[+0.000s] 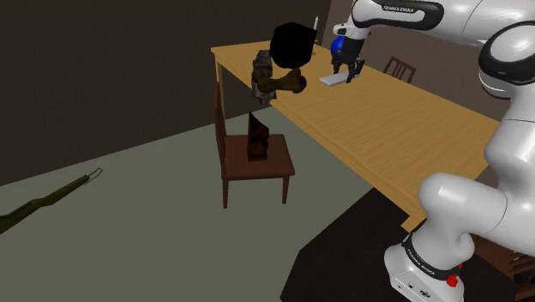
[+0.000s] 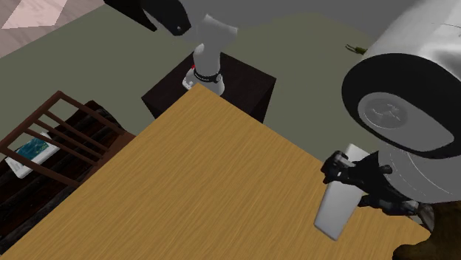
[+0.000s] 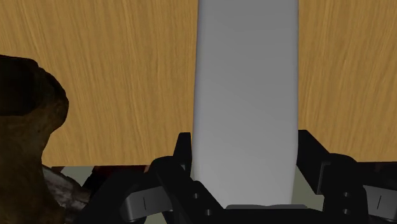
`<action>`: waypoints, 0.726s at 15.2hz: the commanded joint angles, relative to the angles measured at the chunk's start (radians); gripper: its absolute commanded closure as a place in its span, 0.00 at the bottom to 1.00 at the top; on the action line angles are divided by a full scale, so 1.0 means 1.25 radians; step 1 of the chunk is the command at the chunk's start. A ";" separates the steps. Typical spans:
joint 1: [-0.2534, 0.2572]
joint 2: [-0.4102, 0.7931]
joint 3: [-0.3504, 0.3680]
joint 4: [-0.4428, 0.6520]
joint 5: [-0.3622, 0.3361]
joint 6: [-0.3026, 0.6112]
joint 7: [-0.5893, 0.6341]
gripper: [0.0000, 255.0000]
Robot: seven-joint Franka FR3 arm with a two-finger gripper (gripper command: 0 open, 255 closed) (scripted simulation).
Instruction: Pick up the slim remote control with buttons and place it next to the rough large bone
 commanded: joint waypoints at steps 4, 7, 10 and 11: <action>0.278 -0.191 -0.112 0.389 -0.105 -0.149 -0.020 1.00; 0.364 -0.259 -0.149 0.524 -0.131 -0.185 -0.044 1.00; 0.323 -0.244 -0.137 0.441 -0.125 -0.137 -0.025 1.00; 0.313 -0.241 -0.134 0.420 -0.124 -0.124 -0.021 1.00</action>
